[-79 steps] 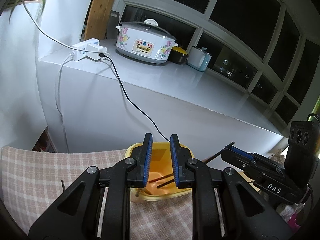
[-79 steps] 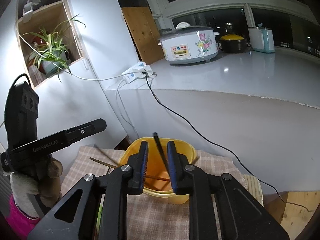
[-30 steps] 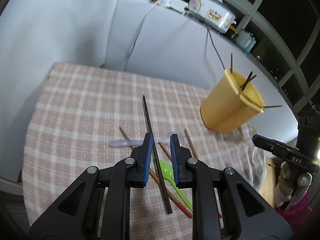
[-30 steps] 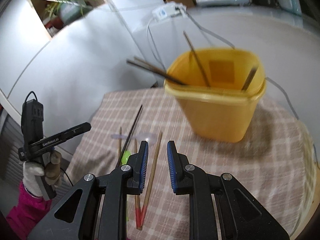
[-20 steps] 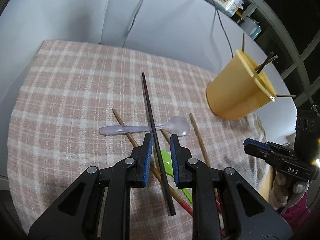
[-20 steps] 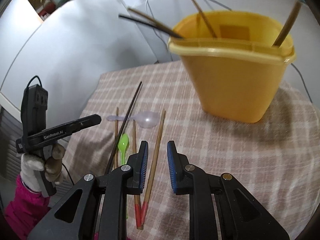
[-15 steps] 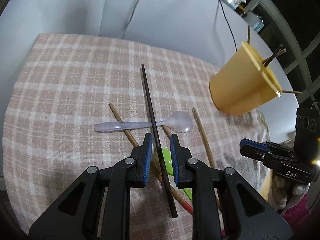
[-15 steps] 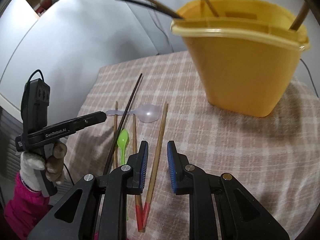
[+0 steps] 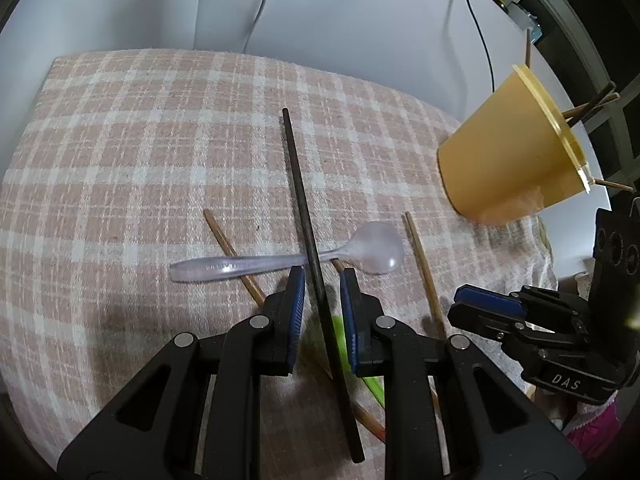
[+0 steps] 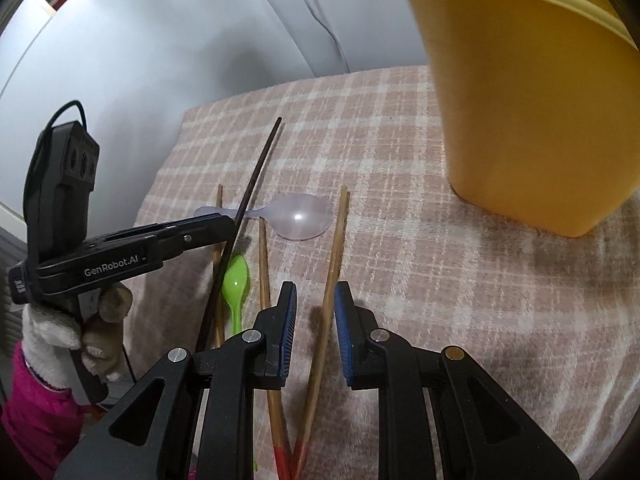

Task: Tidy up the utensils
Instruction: 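Close the left tool on the black chopstick while the right tool grips a wooden chopstick, then lift both chopsticks upright and carry them over the yellow container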

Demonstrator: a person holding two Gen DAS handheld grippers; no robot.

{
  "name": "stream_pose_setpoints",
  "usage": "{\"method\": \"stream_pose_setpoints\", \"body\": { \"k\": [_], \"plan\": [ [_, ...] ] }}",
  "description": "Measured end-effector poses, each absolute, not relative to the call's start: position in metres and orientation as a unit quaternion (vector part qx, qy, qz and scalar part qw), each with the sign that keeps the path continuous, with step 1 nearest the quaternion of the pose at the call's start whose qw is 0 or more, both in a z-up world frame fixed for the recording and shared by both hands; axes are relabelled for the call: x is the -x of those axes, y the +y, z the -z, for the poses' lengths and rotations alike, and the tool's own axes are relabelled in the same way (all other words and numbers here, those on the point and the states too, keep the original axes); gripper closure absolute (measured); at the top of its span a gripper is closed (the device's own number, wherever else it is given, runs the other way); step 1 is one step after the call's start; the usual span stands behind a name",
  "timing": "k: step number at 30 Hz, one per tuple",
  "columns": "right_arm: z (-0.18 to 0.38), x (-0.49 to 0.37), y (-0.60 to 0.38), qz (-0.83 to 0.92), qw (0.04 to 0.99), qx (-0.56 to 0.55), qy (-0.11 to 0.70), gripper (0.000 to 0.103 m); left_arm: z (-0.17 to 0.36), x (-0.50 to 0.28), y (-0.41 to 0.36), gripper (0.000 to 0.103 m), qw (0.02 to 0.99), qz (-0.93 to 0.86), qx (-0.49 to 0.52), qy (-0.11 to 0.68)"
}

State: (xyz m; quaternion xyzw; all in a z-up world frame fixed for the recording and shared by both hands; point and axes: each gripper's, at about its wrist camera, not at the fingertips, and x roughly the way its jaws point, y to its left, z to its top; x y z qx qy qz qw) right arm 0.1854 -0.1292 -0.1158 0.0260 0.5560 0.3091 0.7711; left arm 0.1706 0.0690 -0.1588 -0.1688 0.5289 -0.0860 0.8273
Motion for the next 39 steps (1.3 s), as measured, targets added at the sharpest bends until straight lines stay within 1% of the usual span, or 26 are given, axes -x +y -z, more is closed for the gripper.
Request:
{"method": "stream_pose_setpoints", "body": {
  "k": [7, 10, 15, 18, 20, 22, 28, 39],
  "plan": [
    [0.123, -0.193, -0.120, -0.300, 0.770, -0.010, 0.563, 0.085, 0.167, -0.180, 0.063, 0.087, 0.826, 0.084, 0.158, 0.534],
    [0.127, -0.197, -0.116, -0.293, 0.769, -0.002, 0.568, 0.085, 0.172, -0.184, 0.060, 0.095, 0.828, 0.082, 0.152, 0.533],
    [0.133, -0.204, -0.111, -0.286, 0.767, 0.002, 0.575, 0.086, 0.174, -0.182, 0.060, 0.099, 0.832, 0.082, 0.154, 0.526],
    [0.133, -0.206, -0.107, -0.287, 0.767, 0.011, 0.574, 0.086, 0.172, -0.179, 0.063, 0.099, 0.834, 0.084, 0.158, 0.522],
    [0.134, -0.206, -0.103, -0.285, 0.767, 0.017, 0.575, 0.095, 0.170, -0.175, 0.066, 0.099, 0.836, 0.082, 0.160, 0.518],
    [0.135, -0.208, -0.100, -0.288, 0.765, 0.017, 0.576, 0.097, 0.167, -0.172, 0.070, 0.099, 0.837, 0.082, 0.164, 0.516],
    [0.132, -0.208, -0.092, -0.295, 0.766, 0.012, 0.572, 0.097, 0.157, -0.162, 0.079, 0.099, 0.842, 0.080, 0.173, 0.504],
    [0.092, -0.192, -0.105, -0.314, 0.787, 0.009, 0.530, 0.098, 0.120, -0.145, 0.086, 0.099, 0.862, 0.092, 0.177, 0.466]
  ]
}}
